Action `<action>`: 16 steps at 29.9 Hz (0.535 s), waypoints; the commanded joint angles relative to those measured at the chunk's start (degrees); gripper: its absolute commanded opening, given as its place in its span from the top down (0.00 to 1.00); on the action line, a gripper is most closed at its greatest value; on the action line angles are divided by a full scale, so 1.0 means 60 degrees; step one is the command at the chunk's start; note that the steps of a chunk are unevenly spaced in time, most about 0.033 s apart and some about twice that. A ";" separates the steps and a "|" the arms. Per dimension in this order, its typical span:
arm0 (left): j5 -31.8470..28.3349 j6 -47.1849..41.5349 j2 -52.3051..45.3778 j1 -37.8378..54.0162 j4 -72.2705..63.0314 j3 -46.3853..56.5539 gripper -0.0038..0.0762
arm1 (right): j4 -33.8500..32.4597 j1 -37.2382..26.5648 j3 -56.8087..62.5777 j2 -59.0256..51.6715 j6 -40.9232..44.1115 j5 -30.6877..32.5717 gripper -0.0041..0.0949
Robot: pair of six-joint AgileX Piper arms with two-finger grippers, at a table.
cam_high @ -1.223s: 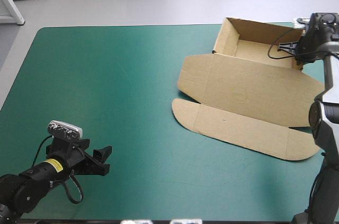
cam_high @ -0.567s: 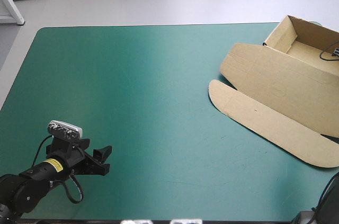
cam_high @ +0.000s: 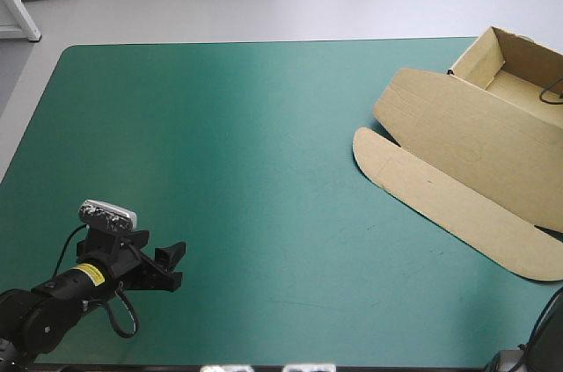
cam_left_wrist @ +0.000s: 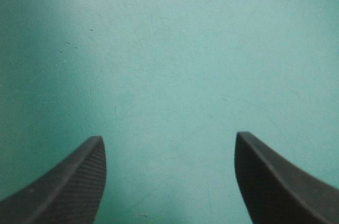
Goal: Fold the box
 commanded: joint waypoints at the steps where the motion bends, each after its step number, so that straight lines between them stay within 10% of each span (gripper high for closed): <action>1: -0.0539 -0.0080 -0.0019 -0.0056 -0.0164 -0.0261 0.34 | -0.0065 -0.0078 -0.0220 -0.0472 0.0205 0.0064 0.81; 8: -0.0539 -0.0080 -0.0019 -0.0056 -0.0164 -0.0261 0.35 | -0.0020 -0.0150 -0.0220 -0.0509 0.0447 0.0064 0.18; 16: -0.0539 -0.0059 -0.0019 -0.0056 -0.0164 -0.0261 0.35 | 0.0282 -0.0326 -0.0254 -0.1247 0.0142 0.0064 0.19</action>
